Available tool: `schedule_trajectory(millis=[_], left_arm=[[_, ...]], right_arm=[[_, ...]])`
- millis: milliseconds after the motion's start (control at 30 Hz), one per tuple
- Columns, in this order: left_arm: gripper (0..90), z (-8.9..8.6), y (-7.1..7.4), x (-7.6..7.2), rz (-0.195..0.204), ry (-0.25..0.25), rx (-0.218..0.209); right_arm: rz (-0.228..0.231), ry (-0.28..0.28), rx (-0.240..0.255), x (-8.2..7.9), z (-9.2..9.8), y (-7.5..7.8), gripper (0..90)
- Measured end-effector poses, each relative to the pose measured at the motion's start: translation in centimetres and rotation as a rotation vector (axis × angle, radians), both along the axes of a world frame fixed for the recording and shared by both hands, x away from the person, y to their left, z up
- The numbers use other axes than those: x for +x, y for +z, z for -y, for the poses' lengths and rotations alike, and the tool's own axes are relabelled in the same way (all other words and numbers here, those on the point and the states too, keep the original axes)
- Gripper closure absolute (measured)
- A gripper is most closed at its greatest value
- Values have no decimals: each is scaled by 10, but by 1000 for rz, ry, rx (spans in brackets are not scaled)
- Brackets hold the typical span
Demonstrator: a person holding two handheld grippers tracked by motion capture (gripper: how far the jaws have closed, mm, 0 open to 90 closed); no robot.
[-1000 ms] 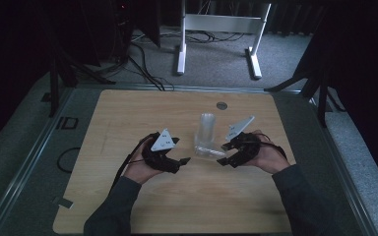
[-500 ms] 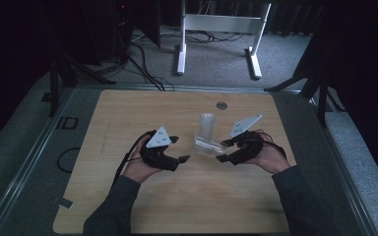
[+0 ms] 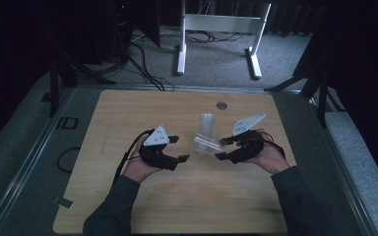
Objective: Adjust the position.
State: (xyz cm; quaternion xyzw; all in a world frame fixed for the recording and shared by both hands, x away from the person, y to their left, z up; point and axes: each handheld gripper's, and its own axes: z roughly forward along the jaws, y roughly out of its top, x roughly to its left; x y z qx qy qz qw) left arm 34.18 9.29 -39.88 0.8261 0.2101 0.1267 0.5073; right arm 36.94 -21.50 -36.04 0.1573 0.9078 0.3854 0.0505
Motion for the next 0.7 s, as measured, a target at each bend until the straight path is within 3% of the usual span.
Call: schedule_trajectory(millis=[233,400,700], left_arm=[[248,0,1,1,-15,-17,-34],[248,0,1,2,-26,-29,-59],[248,-1,4,5,-45,-49,-112]], right_arm=[[4,3,26,0,1,1,416],[-4,9,75,0,2,3,416],[8,10,101,-1,2,5,417]])
